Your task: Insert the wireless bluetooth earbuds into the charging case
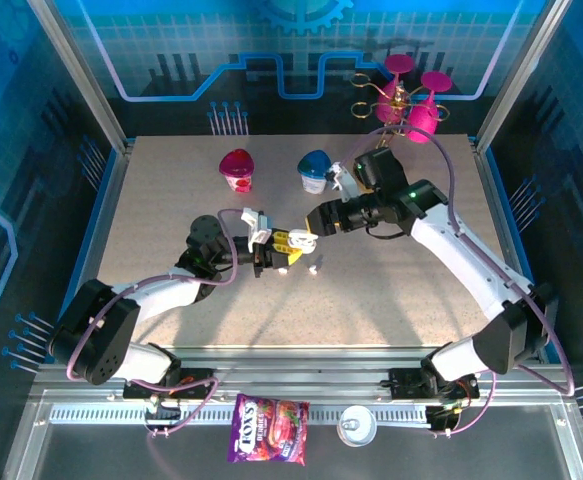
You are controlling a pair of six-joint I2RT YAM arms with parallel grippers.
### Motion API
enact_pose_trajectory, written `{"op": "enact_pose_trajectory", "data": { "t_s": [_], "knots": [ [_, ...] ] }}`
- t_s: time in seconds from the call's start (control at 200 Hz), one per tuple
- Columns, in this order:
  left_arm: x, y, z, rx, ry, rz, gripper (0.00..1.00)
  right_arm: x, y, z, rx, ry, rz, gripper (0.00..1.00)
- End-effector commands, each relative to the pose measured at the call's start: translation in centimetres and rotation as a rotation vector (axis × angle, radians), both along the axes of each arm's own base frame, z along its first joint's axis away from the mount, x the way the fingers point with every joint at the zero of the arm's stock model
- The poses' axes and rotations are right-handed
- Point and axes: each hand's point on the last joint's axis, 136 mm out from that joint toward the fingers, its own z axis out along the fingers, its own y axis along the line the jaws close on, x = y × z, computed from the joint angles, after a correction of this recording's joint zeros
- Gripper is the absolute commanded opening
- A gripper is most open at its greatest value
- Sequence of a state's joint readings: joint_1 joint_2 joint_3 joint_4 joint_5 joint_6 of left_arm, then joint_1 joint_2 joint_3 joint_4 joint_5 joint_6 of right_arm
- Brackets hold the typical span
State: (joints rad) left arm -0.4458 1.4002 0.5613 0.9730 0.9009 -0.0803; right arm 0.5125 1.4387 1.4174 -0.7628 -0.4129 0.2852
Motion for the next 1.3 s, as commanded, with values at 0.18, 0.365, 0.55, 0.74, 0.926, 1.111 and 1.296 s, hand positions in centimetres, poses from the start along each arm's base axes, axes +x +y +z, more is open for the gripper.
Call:
{"op": "enact_pose_trajectory", "data": {
  "t_s": [0.18, 0.365, 0.55, 0.74, 0.926, 1.111, 1.296],
  "knots": [
    [1.0, 0.2, 1.9, -0.025, 0.013, 0.026, 0.05, -2.8, -0.1, 2.6, 0.059, -0.153, 0.08, 0.67],
    [-1.0, -0.1, 2.4, -0.028, 0.07, -0.105, 0.03, -6.0, 0.9, 5.6, 0.218, -0.47, 0.267, 0.6],
    [-2.3, -0.1, 2.9, -0.042, 0.083, -0.171, 0.0, -7.3, 1.2, 5.2, 0.256, -0.594, 0.365, 0.6],
    [-2.8, -0.1, 3.4, -0.048, 0.088, -0.213, 0.01, -7.1, 1.8, 4.1, 0.252, -0.551, 0.398, 0.6],
    [-2.8, -0.2, 3.7, -0.065, 0.085, -0.221, 0.02, -7.3, 2.3, 2.9, 0.255, -0.509, 0.431, 0.56],
    [-2.6, -0.2, 3.7, -0.069, 0.082, -0.22, 0.02, -7.3, 2.6, 2.1, 0.251, -0.463, 0.446, 0.48],
    [-2.5, -0.2, 3.7, -0.07, 0.079, -0.212, 0.03, -7.4, 2.7, 1.9, 0.249, -0.447, 0.459, 0.27]
  ]
}}
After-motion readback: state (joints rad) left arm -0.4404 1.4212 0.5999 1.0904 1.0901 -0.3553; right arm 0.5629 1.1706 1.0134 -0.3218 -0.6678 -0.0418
